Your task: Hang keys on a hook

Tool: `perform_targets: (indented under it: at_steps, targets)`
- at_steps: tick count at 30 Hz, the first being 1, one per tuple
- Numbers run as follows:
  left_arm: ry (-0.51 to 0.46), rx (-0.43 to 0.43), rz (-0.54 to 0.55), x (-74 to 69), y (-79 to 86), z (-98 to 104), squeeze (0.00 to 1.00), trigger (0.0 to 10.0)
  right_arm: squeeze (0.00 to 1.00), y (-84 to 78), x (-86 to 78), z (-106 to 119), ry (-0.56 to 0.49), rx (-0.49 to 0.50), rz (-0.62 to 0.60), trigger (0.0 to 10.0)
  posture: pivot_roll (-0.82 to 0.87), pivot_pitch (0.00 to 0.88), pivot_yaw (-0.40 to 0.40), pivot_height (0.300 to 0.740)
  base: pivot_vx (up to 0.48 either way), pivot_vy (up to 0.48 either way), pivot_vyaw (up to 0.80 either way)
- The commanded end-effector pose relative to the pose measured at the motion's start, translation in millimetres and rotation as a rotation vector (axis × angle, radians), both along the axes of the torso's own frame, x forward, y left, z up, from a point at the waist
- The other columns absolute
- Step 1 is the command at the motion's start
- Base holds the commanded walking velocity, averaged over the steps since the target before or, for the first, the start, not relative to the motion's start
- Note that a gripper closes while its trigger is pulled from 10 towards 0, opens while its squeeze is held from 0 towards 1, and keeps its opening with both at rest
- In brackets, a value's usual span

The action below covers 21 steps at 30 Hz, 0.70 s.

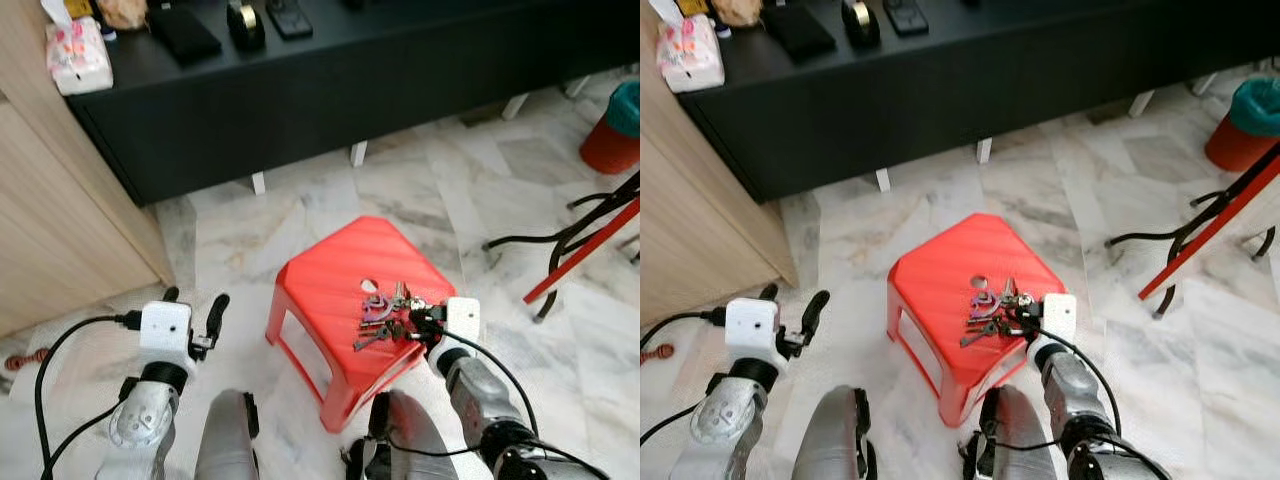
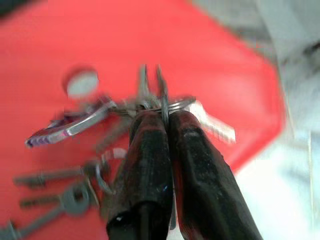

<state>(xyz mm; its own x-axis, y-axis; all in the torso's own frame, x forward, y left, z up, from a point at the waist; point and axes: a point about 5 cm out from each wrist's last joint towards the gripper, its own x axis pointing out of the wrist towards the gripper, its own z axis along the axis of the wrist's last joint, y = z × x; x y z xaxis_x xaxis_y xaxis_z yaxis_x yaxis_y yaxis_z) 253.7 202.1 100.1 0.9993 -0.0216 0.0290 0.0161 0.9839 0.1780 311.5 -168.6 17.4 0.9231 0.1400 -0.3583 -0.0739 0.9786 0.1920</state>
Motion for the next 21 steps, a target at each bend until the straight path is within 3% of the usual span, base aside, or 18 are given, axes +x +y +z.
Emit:
perform_targets:
  at_steps: [1, 12, 21]
  targets:
    - [0.018, 0.02, 0.016, -0.8, 4.2, -6, 0.0, 10.0, 0.0, -7.3, 3.0, 6, -0.045, 0.002, -0.022, 0.0, 0.14, 0.095, -0.093, 0.621, 0.0, 0.0, 0.0]
    - [0.014, 0.016, 0.042, 8.6, 10.4, -15, 0.0, 10.0, 0.0, -10.4, 16.3, 31, -0.198, 0.0, 0.007, 0.0, 0.12, 0.026, -0.099, 0.621, 0.0, 0.0, 0.0]
    - [0.08, -0.031, 0.143, 6.9, 28.0, -39, 0.0, 10.0, 0.0, -10.4, 23.4, 52, -0.318, -0.009, 0.024, 0.0, 0.11, 0.0, -0.094, 0.621, 0.0, 0.0, 0.0]
